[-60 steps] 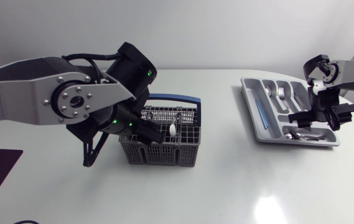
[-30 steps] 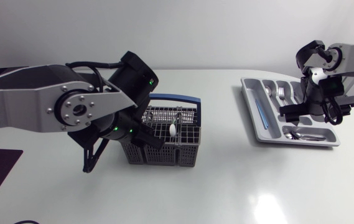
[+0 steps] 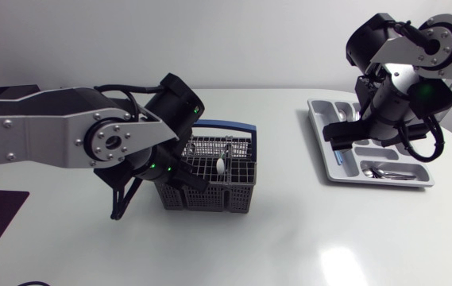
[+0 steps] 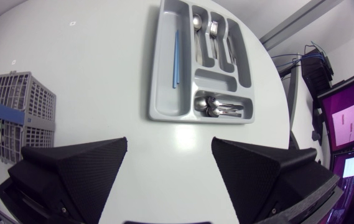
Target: Unload the cutlery basket into the drawer organizer.
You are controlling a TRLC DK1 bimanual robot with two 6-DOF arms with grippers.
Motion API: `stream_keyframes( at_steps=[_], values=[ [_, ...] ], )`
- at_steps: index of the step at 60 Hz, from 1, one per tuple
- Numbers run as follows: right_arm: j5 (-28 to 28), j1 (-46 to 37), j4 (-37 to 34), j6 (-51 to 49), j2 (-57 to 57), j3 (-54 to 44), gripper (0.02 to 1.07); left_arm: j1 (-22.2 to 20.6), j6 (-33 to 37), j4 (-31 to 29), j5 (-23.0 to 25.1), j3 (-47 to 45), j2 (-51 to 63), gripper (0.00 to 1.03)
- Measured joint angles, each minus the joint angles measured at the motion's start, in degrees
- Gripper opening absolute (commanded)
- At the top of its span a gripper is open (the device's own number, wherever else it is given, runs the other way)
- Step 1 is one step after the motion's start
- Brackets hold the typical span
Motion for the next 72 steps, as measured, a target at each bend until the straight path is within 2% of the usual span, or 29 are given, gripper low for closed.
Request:
stream_keyframes(
  at_steps=[2,8,21,25,44,72],
  values=[
    [-0.96,1.16,-0.24,0.48,-0.5,-0.46,1.0,0.0,0.0,0.31,-0.02,0.0,0.04,0.04],
    [-3.3,3.54,-0.57,1.22,-1.79,-1.46,1.0,0.0,0.0,0.87,-0.02,0.0,0.04,0.04],
    [-12.94,7.37,-0.59,1.22,-6.25,-3.45,1.0,0.0,-0.02,1.46,-0.46,-0.26,0.02,0.04],
    [-14.29,8.76,-0.17,1.44,-6.93,-4.28,1.0,-0.02,-0.02,1.53,-0.83,-0.26,0.02,0.04],
    [-16.9,15.23,1.75,3.85,-8.55,-5.81,1.0,-1.11,-0.02,1.62,-4.09,-0.26,-0.59,0.04],
    [-17.05,16.7,3.39,3.98,-9.2,-8.0,1.0,-1.53,-0.07,0.35,-4.9,-0.26,-3.74,0.04]
  ],
)
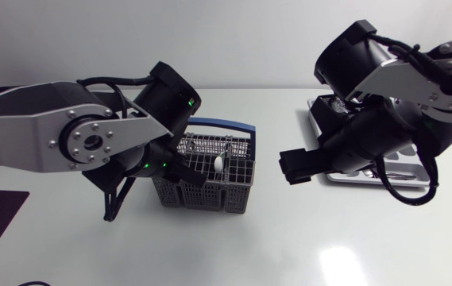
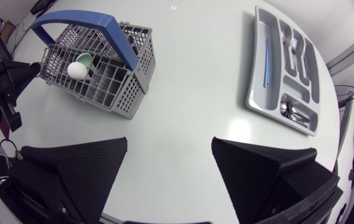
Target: Unload the cutlery basket into the drawer organizer.
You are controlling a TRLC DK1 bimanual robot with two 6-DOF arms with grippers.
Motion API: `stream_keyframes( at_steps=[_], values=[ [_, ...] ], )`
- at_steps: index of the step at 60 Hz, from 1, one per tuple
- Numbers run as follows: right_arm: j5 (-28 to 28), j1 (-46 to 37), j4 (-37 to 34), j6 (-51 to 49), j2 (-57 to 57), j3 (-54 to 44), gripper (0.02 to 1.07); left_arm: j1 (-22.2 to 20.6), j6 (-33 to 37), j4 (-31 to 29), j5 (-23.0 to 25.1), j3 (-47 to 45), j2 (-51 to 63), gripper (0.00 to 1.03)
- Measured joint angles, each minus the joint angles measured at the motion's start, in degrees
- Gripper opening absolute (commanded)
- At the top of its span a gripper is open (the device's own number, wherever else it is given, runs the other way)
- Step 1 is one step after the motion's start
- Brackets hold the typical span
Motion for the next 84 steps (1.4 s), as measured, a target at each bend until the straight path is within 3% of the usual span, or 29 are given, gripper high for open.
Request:
stream_keyframes(
  at_steps=[65,77,84],
  values=[
    [1.36,5.33,0.02,1.73,-4.79,-1.55,1.02,-0.04,-1.16,-6.82,-0.09,0.13,-14.45,0.04],
    [1.22,7.72,0.04,-0.31,-6.75,-1.57,1.02,0.02,-4.26,-6.91,4.04,0.22,-19.98,0.04],
    [-0.7,8.72,0.33,-3.61,-7.17,-2.16,1.02,0.59,-6.51,-6.91,9.7,0.24,-21.33,0.04]
  ],
)
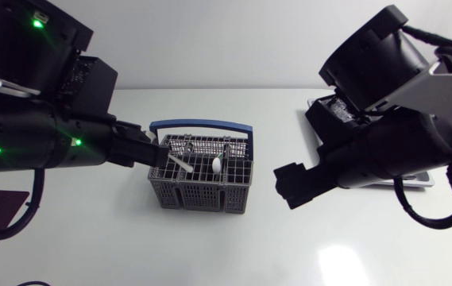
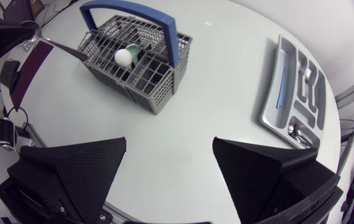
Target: Unload the cutlery basket into the drawer organizer.
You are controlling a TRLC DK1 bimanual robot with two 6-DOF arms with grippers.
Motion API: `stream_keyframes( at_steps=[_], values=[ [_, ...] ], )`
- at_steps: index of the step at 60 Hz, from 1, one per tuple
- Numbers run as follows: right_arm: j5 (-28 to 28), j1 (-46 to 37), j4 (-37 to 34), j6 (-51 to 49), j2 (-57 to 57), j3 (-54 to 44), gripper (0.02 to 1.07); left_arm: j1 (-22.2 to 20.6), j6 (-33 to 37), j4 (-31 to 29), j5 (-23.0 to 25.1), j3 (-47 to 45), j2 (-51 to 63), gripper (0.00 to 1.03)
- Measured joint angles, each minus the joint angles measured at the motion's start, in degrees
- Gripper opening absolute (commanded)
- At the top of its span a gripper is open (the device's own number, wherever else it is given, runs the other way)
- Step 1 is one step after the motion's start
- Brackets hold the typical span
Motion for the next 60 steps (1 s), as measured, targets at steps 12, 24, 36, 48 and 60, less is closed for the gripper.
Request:
stream_keyframes(
  at_steps=[12,24,36,48,60],
  values=[
    [-11.58,0.37,7.76,-6.82,-0.94,-3.61,1.02,1.22,-2.03,0.5,7.5,-0.44,-0.04,0.04],
    [-24.63,-1.68,16.46,-17.14,-4.37,-8.63,1.02,1.88,-2.21,1.29,11.93,-2.36,0.63,0.04],
    [-24.52,-0.9,21.51,-20.87,-4.74,-9.88,1.02,2.1,-2.25,2.03,16.39,-2.6,2.23,0.04],
    [-23.04,1.9,25.35,-25.4,-2.21,-9.9,1.02,2.73,-2.49,3.37,20.46,-2.6,4.04,0.04],
    [-21.86,4.11,26.53,-28.39,1.97,-9.88,0.97,3.34,-4.22,3.54,25.31,-2.6,6.45,0.04]
  ],
)
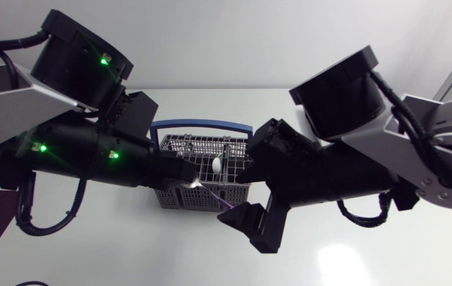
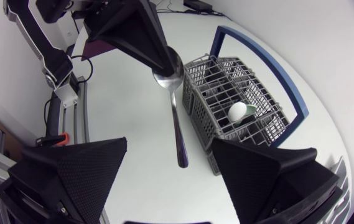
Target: Unload the cutlery basket into the drawer organizer.
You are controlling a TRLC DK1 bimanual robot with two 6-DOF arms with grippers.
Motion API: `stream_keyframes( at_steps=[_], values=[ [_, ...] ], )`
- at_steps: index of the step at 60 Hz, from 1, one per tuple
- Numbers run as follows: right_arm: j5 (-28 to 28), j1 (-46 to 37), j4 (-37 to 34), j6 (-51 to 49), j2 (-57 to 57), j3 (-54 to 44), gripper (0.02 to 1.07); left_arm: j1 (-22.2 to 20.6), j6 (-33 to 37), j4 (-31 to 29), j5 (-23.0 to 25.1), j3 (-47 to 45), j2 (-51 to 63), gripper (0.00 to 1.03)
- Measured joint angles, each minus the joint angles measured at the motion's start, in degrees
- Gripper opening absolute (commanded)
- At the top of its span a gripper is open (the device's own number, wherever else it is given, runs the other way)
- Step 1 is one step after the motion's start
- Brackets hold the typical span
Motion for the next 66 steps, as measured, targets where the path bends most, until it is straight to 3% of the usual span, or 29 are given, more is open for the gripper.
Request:
stream_keyframes(
  at_steps=[11,21,43,56,59,60,66],
  values=[
    [1.53,0.11,1.75,-2.21,2.47,0.13,0.9,0.13,-1.2,-0.04,3.72,0.15,1.01,0.04],
    [2.82,0.98,3.8,-3.21,3.8,0.13,0.55,0.55,-1.22,-0.33,6.43,0.68,1.66,0.04],
    [3.58,1.9,4.76,-4.13,5.55,0.13,0.08,1.2,-1.42,-1.46,8.68,1.77,2.49,0.04],
    [4.26,3.3,4.76,-4.13,5.57,0.13,0.08,1.86,-1.9,-1.99,9.99,2.21,2.75,0.05],
    [4.31,3.34,4.79,-4.15,5.57,0.13,0.08,2.32,-2.14,-2.23,10.36,2.34,2.75,0.15],
    [4.28,3.34,4.81,-4.15,5.57,0.13,0.08,2.4,-2.27,-2.27,10.51,2.38,2.75,0.3],
    [4.5,3.32,4.44,-4.31,5.55,0.15,0.08,3.61,-2.29,-2.58,11.85,2.95,2.75,0.76]
  ],
)
